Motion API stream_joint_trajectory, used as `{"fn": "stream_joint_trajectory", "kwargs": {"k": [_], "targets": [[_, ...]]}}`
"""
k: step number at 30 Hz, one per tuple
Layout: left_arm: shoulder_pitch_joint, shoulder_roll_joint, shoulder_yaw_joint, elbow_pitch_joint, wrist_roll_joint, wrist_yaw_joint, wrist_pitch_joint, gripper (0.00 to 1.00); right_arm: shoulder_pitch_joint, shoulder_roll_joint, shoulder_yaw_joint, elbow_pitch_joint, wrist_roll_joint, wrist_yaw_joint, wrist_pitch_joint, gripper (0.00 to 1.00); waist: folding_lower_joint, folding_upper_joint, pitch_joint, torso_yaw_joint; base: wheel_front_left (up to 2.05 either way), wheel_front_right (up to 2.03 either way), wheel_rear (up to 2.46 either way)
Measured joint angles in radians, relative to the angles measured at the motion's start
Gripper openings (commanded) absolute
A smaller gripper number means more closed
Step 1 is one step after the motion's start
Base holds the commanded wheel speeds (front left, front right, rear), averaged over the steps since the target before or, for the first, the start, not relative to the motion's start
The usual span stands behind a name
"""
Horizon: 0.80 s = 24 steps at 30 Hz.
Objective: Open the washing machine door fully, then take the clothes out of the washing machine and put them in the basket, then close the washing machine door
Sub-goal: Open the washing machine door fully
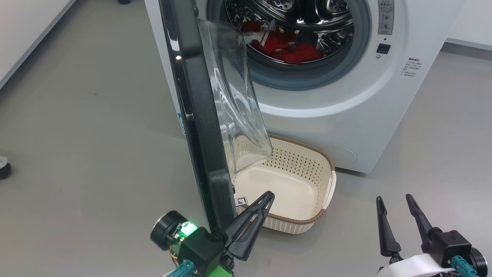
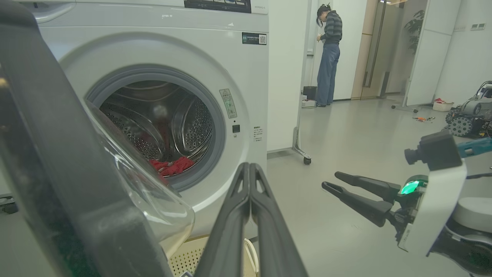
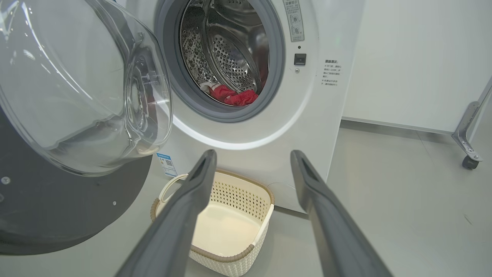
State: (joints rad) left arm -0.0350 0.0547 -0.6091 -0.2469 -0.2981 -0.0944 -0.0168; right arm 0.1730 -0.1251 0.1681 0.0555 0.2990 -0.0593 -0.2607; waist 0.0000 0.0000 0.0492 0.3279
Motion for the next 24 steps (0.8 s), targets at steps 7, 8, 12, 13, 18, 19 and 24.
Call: {"fn": "stream_joint_trajectory", "kwargs": {"k": [7, 8, 12, 13, 18, 19, 24], "targets": [[0.013, 0.009, 0.058, 0.053, 0.004, 0.039, 0.044, 0.00, 0.000, 0.006, -0.005, 0.001, -0.003, 0.006, 0.000, 1.00, 0.0000, 0.0000, 0.004, -0.005, 0.00, 0.00, 0.00], [0.013, 0.009, 0.066, 0.056, 0.008, 0.047, 0.044, 0.00, 0.000, 0.006, -0.005, 0.001, -0.003, 0.006, 0.000, 1.00, 0.0000, 0.0000, 0.005, -0.006, 0.00, 0.00, 0.00], [0.013, 0.009, 0.090, 0.060, 0.008, 0.066, 0.053, 0.00, 0.000, 0.008, -0.008, 0.001, -0.005, 0.007, 0.000, 1.00, 0.0000, 0.0000, 0.007, -0.009, 0.00, 0.00, 0.00], [0.013, 0.009, 0.090, 0.060, 0.008, 0.066, 0.053, 0.00, 0.000, 0.008, -0.008, 0.001, -0.005, 0.007, 0.000, 1.00, 0.0000, 0.0000, 0.007, -0.009, 0.00, 0.00, 0.00], [0.013, 0.009, 0.105, 0.067, 0.008, 0.072, 0.060, 0.00, 0.000, 0.008, -0.016, 0.002, -0.010, 0.007, 0.000, 1.00, 0.0000, 0.0000, 0.010, -0.011, 0.00, 0.00, 0.00], [0.012, 0.009, 0.107, 0.067, 0.008, 0.074, 0.061, 0.00, 0.000, 0.008, -0.016, 0.002, -0.010, 0.009, 0.000, 1.00, 0.0000, 0.0000, 0.010, -0.011, 0.00, 0.00, 0.00], [0.011, 0.007, 0.108, 0.068, 0.008, 0.082, 0.068, 0.00, 0.000, 0.013, -0.021, 0.005, -0.010, 0.014, 0.000, 1.00, 0.0000, 0.0000, 0.009, -0.011, 0.00, 0.00, 0.00]]}}
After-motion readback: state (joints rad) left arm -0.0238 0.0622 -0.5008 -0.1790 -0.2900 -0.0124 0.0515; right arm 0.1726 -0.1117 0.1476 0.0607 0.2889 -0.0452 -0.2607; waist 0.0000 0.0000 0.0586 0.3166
